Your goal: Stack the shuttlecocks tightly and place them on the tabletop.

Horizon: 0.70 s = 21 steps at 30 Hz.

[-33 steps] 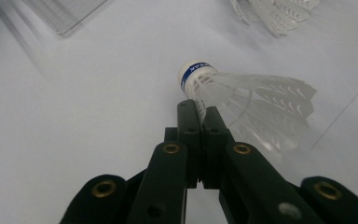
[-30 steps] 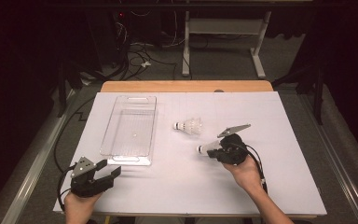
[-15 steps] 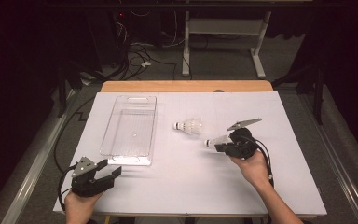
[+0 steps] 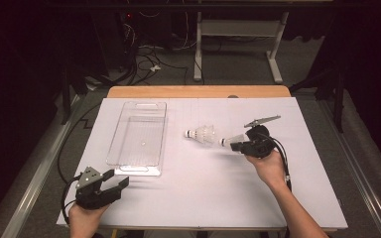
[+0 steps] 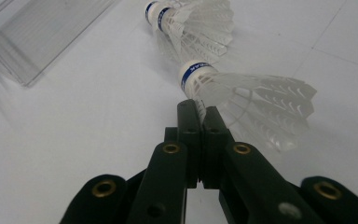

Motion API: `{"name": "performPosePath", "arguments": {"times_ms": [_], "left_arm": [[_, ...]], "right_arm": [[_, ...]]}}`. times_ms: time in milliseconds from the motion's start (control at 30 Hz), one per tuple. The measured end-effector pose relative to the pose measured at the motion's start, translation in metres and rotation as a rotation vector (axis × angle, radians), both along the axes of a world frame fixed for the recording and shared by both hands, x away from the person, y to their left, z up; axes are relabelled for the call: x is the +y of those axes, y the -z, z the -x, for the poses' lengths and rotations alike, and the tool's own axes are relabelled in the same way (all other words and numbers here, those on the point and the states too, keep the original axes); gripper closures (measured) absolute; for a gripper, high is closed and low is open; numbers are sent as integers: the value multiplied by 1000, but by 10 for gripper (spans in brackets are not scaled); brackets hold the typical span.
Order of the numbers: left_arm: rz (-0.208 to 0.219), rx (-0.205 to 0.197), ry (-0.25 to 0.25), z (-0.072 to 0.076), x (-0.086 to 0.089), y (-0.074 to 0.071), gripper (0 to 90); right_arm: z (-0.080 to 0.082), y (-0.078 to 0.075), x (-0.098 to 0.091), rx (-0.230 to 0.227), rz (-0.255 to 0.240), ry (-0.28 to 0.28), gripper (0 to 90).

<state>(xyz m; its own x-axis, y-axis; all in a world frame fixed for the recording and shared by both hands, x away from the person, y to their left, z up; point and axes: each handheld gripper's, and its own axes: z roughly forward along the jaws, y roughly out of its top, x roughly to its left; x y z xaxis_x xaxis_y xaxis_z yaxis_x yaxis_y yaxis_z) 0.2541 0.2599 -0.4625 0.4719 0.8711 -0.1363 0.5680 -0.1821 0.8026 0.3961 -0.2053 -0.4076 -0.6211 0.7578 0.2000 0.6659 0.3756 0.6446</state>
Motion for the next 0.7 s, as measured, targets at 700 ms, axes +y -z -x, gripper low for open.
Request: {"name": "performPosePath", "arguments": {"times_ms": [700], "left_arm": [[4, -2, 1, 2, 2, 0, 367]], "right_arm": [[-26, -4, 10, 14, -2, 24, 900]]}}
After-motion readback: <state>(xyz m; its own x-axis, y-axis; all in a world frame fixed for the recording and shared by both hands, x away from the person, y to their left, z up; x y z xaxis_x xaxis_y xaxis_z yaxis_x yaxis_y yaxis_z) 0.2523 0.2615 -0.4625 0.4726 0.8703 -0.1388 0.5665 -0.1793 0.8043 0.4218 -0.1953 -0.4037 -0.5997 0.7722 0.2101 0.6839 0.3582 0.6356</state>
